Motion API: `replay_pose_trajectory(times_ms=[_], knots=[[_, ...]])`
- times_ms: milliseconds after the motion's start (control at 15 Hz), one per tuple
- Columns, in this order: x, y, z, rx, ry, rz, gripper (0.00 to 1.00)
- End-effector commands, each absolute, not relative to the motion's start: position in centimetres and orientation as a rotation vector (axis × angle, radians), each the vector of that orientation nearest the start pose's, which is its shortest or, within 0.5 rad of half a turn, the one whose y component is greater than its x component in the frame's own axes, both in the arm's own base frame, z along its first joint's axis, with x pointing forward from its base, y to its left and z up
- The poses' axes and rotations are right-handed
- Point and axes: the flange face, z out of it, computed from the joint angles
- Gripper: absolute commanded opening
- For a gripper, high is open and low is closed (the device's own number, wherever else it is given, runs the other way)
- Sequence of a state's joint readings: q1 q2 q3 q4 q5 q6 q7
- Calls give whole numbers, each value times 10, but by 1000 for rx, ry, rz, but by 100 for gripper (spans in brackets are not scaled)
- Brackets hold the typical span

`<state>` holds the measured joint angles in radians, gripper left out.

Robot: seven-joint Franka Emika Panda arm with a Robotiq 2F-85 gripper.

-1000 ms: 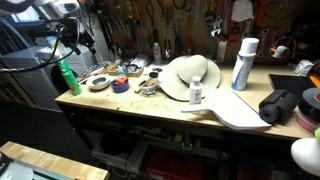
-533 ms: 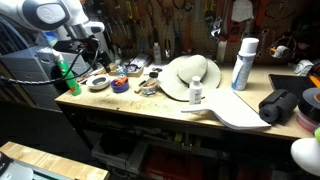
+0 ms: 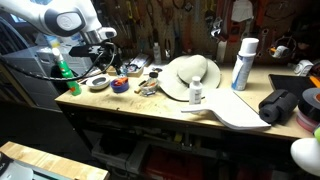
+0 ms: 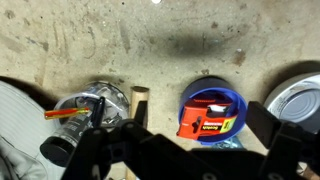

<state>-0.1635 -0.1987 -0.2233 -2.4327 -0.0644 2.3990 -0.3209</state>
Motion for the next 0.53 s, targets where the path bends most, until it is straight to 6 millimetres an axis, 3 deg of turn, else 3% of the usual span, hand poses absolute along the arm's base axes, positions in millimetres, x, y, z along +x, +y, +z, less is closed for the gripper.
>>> replay_pose_trajectory(times_ms=[0,333,467], knots=[[443,-179,389,-3191,27,-237,100],[461,-165,360,-3214,25,-212,100],[465,-158,349,-3212,61,-176,92]])
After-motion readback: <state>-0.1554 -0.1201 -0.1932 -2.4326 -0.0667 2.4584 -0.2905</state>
